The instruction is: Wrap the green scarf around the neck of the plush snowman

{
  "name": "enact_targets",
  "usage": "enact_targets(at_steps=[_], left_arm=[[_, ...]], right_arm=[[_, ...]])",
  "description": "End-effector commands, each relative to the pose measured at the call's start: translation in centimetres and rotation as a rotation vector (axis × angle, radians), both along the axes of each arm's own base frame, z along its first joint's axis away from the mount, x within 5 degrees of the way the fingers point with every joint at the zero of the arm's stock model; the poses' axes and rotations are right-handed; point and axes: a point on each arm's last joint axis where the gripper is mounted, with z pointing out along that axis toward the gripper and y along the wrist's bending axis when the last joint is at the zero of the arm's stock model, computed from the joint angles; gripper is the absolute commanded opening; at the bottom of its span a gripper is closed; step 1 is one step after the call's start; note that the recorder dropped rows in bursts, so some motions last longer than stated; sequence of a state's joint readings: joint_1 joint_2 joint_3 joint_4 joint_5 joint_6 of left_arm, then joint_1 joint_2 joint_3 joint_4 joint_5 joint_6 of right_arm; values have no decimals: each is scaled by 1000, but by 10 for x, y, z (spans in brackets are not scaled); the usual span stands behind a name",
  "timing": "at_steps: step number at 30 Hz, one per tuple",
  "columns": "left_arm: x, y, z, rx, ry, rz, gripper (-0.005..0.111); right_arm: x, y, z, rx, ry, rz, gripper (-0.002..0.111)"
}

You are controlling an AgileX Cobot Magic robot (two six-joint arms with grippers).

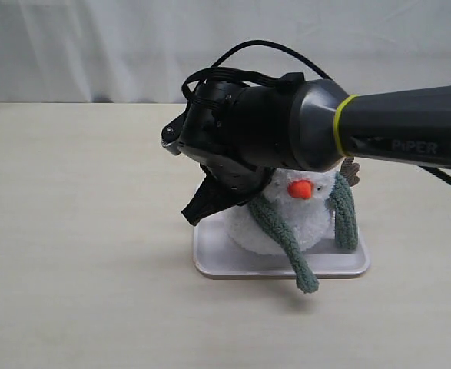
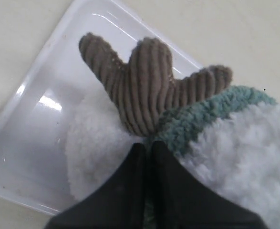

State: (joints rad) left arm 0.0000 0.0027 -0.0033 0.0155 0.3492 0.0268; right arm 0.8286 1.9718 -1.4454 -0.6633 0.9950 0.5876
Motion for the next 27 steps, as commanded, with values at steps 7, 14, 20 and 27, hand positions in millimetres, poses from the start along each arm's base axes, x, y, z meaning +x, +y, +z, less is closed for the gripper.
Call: enact_targets(at_steps=[7, 14, 20, 27], left_arm=[[0, 0, 0, -3, -8, 0, 0], [0, 0, 0, -3, -8, 0, 0], [0, 0, 0, -3, -10, 0, 0], [0, 0, 0, -3, -14, 0, 0]], right_arm=[[-8, -9, 42, 70, -55, -20, 4], [-9, -9, 34, 56, -35, -27, 4], [-5, -7, 2, -8, 23, -29, 4], [-4, -5, -3, -22, 33, -31, 4]])
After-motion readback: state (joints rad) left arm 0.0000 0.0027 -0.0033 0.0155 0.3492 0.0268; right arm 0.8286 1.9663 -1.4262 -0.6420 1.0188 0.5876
